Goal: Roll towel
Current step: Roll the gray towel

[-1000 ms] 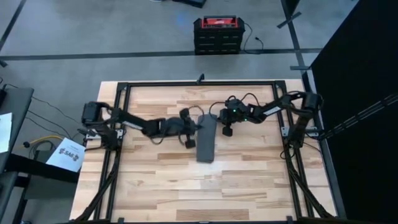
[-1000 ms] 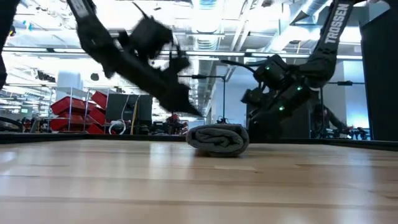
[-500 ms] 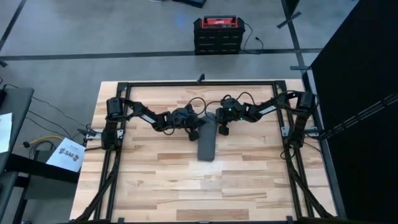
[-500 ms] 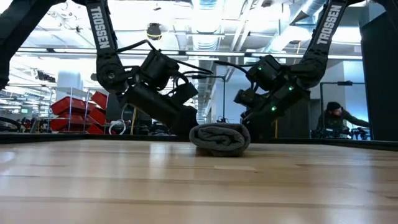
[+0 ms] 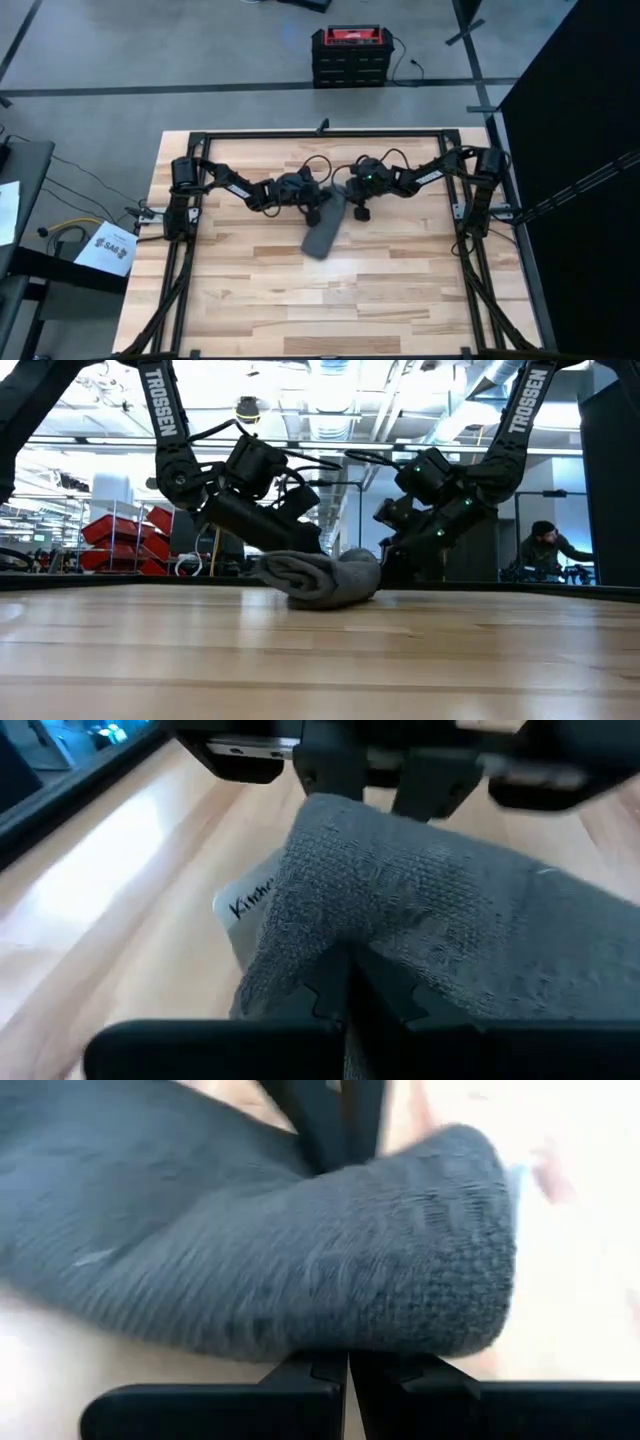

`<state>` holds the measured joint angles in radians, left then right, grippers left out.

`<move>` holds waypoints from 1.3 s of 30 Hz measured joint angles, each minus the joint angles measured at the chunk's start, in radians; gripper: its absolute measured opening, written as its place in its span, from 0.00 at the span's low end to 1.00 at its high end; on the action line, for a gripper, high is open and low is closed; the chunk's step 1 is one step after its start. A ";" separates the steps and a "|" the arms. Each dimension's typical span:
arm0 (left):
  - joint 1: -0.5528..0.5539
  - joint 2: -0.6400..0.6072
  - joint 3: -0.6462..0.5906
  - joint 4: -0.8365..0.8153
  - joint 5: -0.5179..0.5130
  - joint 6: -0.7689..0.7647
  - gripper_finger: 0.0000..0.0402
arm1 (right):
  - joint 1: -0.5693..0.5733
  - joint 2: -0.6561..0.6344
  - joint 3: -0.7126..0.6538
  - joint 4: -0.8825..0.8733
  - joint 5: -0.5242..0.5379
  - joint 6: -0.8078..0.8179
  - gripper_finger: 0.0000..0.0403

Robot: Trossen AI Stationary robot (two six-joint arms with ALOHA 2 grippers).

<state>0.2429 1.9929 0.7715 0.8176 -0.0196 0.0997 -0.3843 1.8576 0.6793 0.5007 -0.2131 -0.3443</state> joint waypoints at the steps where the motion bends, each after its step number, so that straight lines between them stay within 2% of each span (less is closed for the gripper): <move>1: -0.004 -0.005 0.000 0.001 -0.001 -0.001 0.00 | 0.000 0.000 0.000 0.000 0.023 0.000 0.00; 8: -0.020 -0.030 0.002 -0.038 0.009 0.025 0.00 | 0.013 -0.015 0.001 -0.016 0.074 0.002 0.00; 13: -0.020 -0.030 0.002 -0.105 0.009 0.026 0.00 | 0.007 -0.111 0.003 -0.179 0.088 -0.013 0.00; 19: -0.022 -0.030 0.002 -0.098 0.008 0.029 0.00 | 0.023 -0.192 0.003 -0.375 0.065 0.003 0.00; 22: -0.023 -0.030 0.002 -0.096 0.008 0.035 0.00 | 0.060 -0.140 0.001 -0.337 0.030 0.032 0.00; 26: -0.024 -0.030 0.002 -0.094 0.008 0.034 0.00 | 0.095 -0.014 0.003 -0.145 0.023 0.049 0.00; 29: -0.026 -0.030 0.002 -0.092 0.004 0.034 0.00 | 0.104 0.029 0.003 -0.043 0.025 0.060 0.00; 34: -0.026 -0.037 0.002 -0.093 0.003 0.037 0.00 | 0.093 0.012 0.003 -0.046 0.024 0.067 0.00; 39: -0.028 -0.139 0.001 -0.146 0.008 0.065 0.00 | 0.084 0.010 0.003 -0.062 0.024 0.067 0.00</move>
<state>0.2153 1.8535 0.7728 0.6713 -0.0116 0.1648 -0.2999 1.8679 0.6826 0.4390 -0.1894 -0.2775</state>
